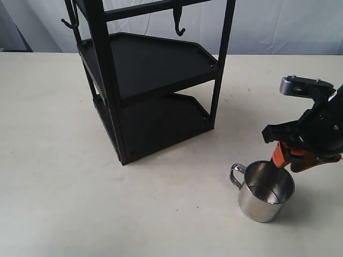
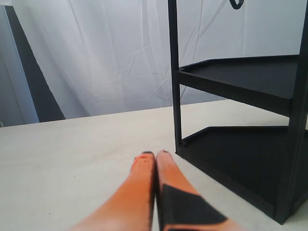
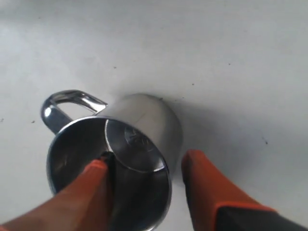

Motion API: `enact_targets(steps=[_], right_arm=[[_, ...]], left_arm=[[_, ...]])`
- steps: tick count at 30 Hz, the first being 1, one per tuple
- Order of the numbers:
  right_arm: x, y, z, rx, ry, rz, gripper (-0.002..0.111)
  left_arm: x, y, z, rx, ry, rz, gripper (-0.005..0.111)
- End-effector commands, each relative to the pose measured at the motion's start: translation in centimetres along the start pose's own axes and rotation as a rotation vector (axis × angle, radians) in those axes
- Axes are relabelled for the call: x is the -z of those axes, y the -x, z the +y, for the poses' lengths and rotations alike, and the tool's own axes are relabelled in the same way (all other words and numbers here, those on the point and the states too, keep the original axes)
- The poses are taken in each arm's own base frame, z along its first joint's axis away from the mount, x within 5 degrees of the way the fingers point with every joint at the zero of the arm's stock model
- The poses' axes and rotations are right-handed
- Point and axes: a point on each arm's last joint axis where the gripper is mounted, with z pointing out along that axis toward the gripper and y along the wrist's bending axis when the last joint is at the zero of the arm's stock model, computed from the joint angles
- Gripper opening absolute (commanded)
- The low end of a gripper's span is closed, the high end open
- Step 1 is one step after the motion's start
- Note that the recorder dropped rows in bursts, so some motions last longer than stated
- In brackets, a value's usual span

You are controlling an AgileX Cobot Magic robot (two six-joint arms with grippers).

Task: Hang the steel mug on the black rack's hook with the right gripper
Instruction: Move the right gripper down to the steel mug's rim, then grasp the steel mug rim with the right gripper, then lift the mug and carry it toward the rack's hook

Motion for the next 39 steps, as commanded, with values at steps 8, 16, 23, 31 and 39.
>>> enact_targets(steps=[8,16,23,31,39], right_arm=[[-2.8,1.1,-1.0,0.036,-0.035,0.060,0.000],[3.1,-2.0,3.1,0.289,0.287,0.018,-0.001],[6.1,-2.6,6.4,0.526,0.600,-0.191,-0.001],[6.1,-1.0,7.3,0.547,0.754,-0.327,-0.001],[6.3,3.4,4.4,0.419,0.811,-0.490,-0.001]], left_arm=[[0.0,0.1,0.0,-0.006,-0.003,-0.010,0.002],[0.0,0.1,0.0,-0.006,-0.003,-0.010,0.002],[0.0,0.1,0.0,-0.006,-0.003,-0.010,0.002],[0.0,0.1,0.0,-0.006,-0.003,-0.010,0.002],[0.0,0.1,0.0,-0.006,-0.003,-0.010,0.002]])
